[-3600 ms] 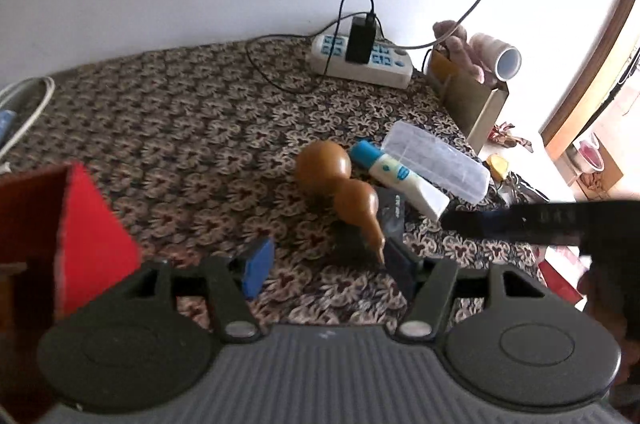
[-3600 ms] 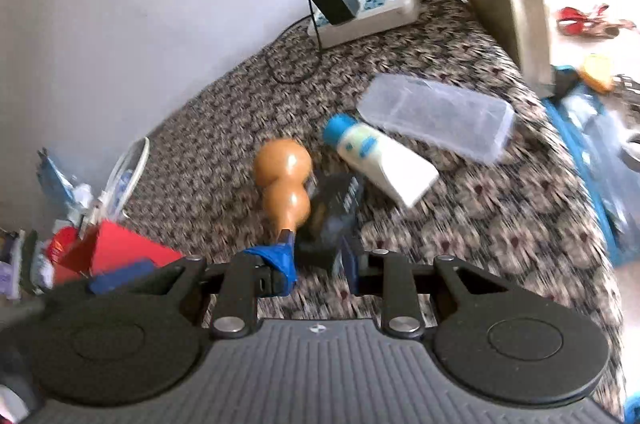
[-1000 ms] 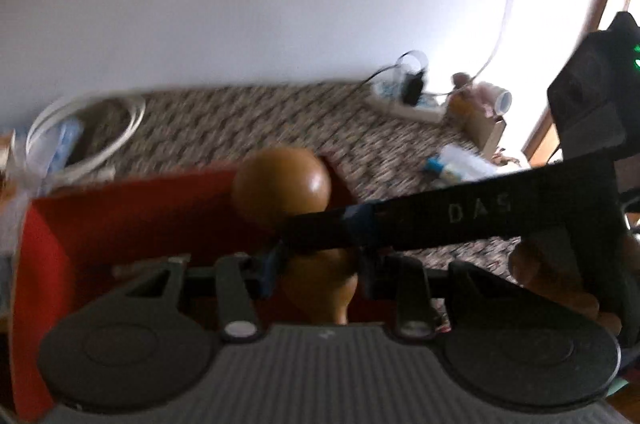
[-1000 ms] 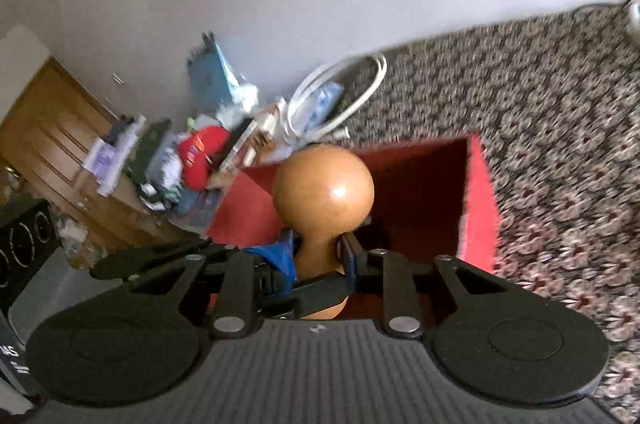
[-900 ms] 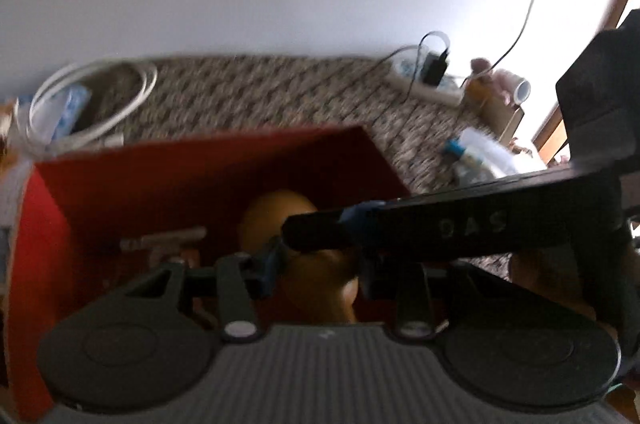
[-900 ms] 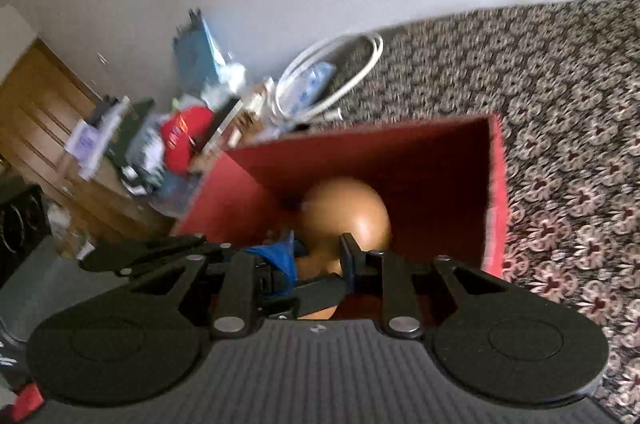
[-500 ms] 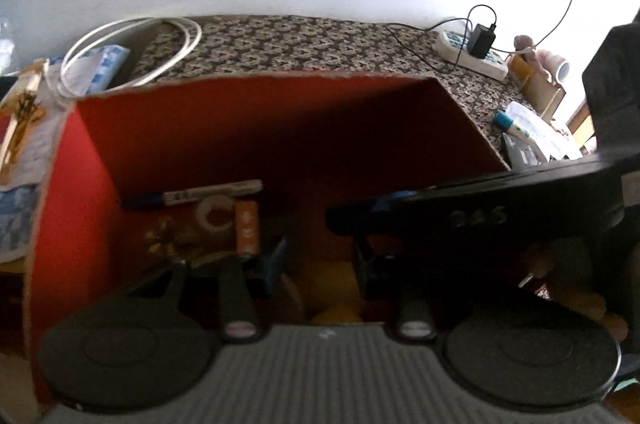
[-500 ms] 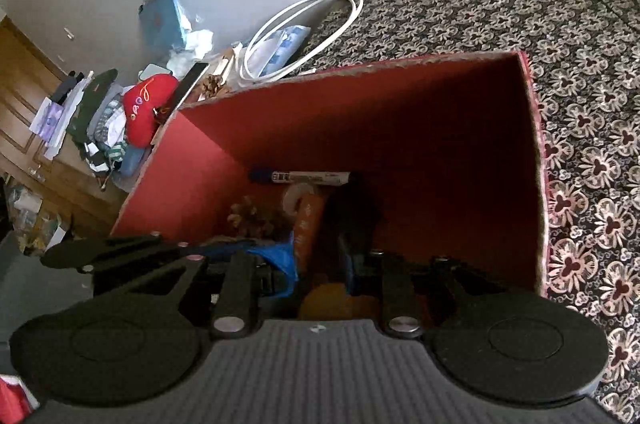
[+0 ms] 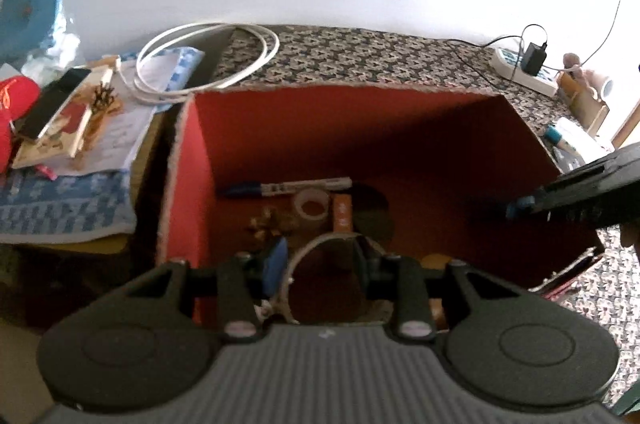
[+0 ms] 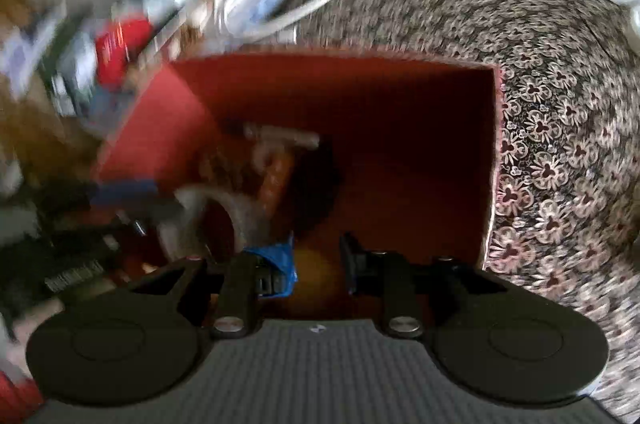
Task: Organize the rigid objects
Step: 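Carry the gourd with the right gripper and lower it into the red box, then open the right gripper and lift it out of the red box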
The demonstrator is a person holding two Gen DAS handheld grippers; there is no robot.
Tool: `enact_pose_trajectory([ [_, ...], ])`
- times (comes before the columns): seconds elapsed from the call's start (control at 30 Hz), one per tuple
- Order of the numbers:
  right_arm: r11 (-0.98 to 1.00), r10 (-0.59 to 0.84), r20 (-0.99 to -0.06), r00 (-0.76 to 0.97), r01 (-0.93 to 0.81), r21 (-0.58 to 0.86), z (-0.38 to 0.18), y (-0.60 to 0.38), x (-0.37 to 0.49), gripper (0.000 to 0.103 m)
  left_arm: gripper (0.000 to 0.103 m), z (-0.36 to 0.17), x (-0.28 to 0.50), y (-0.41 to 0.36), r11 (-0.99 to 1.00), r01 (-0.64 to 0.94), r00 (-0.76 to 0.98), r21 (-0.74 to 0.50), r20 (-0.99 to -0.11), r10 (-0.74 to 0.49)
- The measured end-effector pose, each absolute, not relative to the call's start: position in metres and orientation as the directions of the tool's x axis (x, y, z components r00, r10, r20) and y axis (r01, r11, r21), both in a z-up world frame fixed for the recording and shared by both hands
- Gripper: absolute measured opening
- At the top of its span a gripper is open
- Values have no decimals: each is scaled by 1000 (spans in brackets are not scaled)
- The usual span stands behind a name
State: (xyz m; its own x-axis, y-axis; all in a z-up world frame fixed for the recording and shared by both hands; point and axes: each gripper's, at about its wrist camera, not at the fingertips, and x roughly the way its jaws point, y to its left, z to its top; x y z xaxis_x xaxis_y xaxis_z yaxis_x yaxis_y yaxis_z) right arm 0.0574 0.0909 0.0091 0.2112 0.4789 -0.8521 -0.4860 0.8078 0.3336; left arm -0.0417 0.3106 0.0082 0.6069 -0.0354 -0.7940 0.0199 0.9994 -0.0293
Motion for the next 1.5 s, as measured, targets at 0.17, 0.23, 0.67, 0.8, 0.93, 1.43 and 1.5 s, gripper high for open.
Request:
enact_pose_trajectory([
  [0.17,779,315,-945,83,-591,208,-7,123,70,8,37,13,-43,311,1000,12,619,-8,-785,-14],
  [0.23,749,267,-964,15,-633,198,-16,131,72,7,37,15,-44,310,1000,21,620,-11,-784,-22],
  [0.67,800,535,-842,69,-361,479,-35,116,96,8,37,5,-46,305,997,60,603,-42,-795,-70],
  [0.8,810,516,-848,121,-390,438,-17,102,84,8,37,-11,-47,293,997,77,569,-20,-820,-60],
  [0.93,813,432,-893,126,-484,325,-4,102,73,8,38,-8,-45,295,998,57,572,3,-819,-31],
  [1.43,810,516,-820,246,-450,375,22,69,47,9,55,26,-44,280,999,-3,624,48,-780,39],
  [1.5,818,514,-815,267,-440,371,24,64,40,9,55,27,-44,272,998,-5,621,67,-782,56],
])
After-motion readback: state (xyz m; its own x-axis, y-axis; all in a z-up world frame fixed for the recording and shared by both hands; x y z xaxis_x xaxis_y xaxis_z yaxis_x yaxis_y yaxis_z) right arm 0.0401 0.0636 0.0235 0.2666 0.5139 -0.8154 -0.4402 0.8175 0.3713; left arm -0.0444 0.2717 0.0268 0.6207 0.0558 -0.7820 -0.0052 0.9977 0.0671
